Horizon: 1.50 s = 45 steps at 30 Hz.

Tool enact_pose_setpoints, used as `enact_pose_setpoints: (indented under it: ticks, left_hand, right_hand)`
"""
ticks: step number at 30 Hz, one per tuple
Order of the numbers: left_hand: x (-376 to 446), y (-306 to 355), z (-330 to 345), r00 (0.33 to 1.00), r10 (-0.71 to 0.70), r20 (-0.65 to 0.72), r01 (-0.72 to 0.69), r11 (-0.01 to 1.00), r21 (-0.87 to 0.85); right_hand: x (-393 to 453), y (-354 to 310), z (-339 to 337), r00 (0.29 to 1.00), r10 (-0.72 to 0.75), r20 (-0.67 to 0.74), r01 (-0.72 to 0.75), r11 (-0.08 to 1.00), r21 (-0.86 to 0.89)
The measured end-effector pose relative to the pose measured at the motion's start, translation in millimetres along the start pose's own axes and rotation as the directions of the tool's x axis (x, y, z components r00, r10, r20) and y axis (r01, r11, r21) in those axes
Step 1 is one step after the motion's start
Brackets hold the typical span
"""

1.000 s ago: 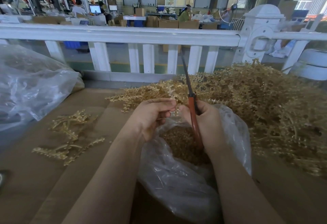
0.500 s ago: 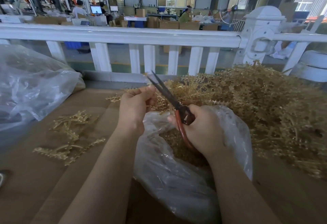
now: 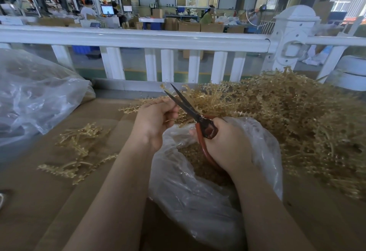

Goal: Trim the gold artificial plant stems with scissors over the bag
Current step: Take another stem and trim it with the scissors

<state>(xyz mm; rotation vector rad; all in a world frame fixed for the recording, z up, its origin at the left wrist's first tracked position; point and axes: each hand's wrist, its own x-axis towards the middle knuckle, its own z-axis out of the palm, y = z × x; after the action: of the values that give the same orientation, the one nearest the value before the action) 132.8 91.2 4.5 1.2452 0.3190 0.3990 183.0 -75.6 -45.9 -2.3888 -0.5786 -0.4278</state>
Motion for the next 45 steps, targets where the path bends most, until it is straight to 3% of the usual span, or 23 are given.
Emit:
enact_pose_setpoints:
  ticks: [6,18,28,32,45]
  left_hand:
    - [-1.4,1.3,-1.4,0.997,0.007,0.071,-0.004,0.999,-0.048]
    - [-0.5,-1.2,-3.2,0.979,0.172,0.107,-0.171,0.985,-0.025]
    - [-0.3,-3.1,-4.4,0.986,0.148,0.08,-0.145,0.989,-0.042]
    - [-0.4,-3.0,-5.2,0.988,0.133,0.08,-0.131,0.991,-0.029]
    - [1.1,-4.2,-6.9,0.969,0.228,0.098,-0.231,0.973,0.013]
  right_hand:
    - [-1.7,0.0,-3.2,1.0,-0.013,-0.014,0.014,0.999,0.033]
    - [-1.6,-0.7,-2.0,1.0,-0.009,-0.027,0.01,0.998,0.062]
    - [-4.0,-4.4,-2.4,0.99,-0.055,-0.13,0.061,0.997,0.044]
    - [-2.7,-2.0,-1.4,0.997,-0.036,-0.071,0.039,0.999,0.033]
    - [-1.5,-2.5,-0.5,0.996,-0.045,-0.072,0.047,0.999,0.024]
